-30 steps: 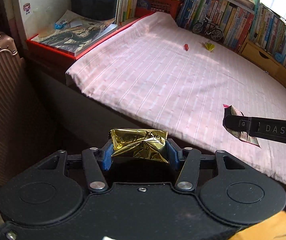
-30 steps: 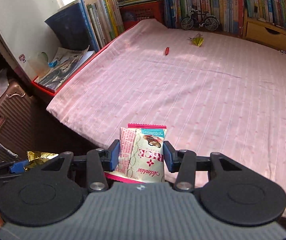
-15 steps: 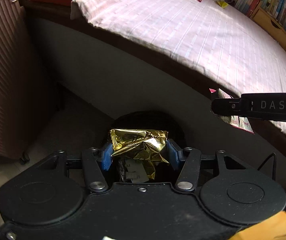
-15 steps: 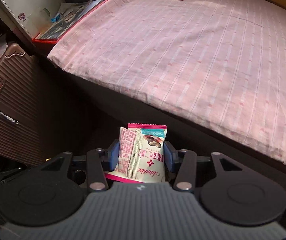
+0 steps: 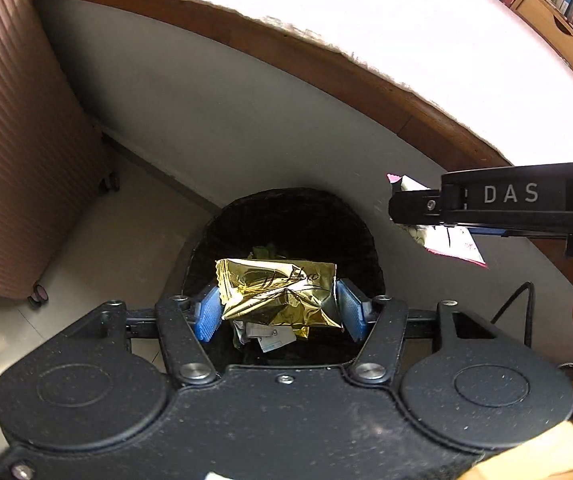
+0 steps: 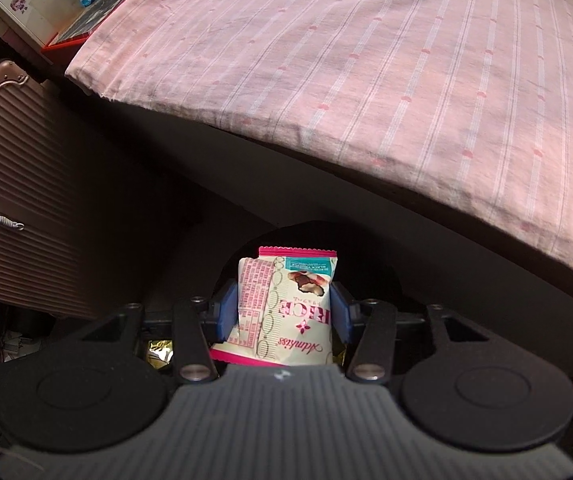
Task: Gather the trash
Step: 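Open the left tool while the right tool opens over the bin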
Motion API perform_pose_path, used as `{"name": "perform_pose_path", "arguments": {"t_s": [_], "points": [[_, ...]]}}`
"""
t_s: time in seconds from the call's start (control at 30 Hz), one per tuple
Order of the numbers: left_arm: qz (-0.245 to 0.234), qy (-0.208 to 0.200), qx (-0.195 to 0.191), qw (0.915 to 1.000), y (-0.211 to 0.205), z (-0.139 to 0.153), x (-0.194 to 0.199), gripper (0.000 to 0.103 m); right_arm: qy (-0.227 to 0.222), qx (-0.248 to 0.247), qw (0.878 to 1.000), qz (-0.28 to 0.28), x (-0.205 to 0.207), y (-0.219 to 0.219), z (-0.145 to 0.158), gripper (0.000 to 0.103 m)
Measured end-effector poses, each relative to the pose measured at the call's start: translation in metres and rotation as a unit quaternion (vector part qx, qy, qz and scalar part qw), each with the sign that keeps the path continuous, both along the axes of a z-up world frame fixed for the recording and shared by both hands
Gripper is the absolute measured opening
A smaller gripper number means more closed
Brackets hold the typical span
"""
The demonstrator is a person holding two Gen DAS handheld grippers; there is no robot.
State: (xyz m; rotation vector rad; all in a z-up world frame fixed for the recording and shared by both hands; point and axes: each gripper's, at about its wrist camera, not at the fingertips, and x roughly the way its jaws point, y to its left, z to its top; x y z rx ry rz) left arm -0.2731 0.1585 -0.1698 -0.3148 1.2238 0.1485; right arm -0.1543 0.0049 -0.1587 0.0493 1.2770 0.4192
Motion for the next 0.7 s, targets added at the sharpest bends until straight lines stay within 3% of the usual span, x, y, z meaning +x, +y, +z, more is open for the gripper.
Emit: {"name": "perform_pose_path", "arguments": {"t_s": [0.37, 0.7], "points": [[-0.013, -0.005, 0.007, 0.9999, -0.011, 0.001, -0.001, 0.080, 0.005, -0.004, 1.000, -0.009, -0.002, -0.005, -0.004, 0.074], [-0.009, -0.014, 0.021, 0.9996, -0.014, 0.012, 0.001, 0.081, -0.006, -0.001, 1.000, -0.017, -0.002, -0.010, 0.004, 0.079]]}}
